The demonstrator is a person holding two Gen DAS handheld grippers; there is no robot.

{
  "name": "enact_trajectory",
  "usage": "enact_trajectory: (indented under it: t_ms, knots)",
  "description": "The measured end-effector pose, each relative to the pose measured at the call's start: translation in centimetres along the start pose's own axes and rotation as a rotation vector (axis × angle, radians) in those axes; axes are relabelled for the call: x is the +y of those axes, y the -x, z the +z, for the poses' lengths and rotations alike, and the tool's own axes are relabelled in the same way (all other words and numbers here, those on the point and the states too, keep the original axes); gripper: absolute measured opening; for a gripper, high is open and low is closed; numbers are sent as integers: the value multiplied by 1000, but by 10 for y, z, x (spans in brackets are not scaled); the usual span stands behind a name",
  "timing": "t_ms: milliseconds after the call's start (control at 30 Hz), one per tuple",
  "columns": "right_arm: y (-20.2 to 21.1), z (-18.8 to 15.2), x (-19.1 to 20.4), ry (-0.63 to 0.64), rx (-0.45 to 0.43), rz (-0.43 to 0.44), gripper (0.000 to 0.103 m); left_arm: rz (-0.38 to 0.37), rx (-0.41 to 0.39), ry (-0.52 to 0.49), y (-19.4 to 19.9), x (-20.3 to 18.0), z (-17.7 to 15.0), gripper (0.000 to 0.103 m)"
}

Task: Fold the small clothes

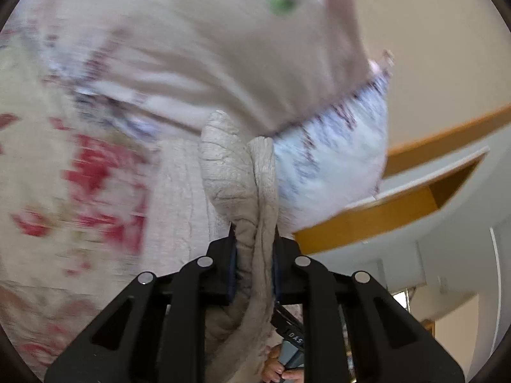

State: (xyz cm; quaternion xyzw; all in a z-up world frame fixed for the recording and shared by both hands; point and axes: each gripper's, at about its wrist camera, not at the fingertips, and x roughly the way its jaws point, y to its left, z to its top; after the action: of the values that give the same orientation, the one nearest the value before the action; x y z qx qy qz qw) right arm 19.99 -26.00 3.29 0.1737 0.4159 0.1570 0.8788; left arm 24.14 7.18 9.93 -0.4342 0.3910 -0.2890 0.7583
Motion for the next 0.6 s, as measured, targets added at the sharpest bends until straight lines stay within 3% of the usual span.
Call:
enact_trajectory:
  t_ms: [267, 367, 433, 533, 600]
  knots:
    - [57, 8, -67, -149, -135, -22, 65, -106, 69, -40, -101, -58, -36, 15]
    - [66, 8, -91, -216, -155, -36, 65, -102, 164, -20, -162, -61, -60, 17]
    - [67, 5, -102, -242, -147, -54, 65, -118, 295, 60, -201, -52, -76, 24]
    - [77, 2, -114, -257, -145, -61, 65, -208, 383, 70, -212, -50, -85, 24]
    - [83, 4, -119, -270, -148, -36, 65, -198, 335, -8, -190, -56, -78, 31]
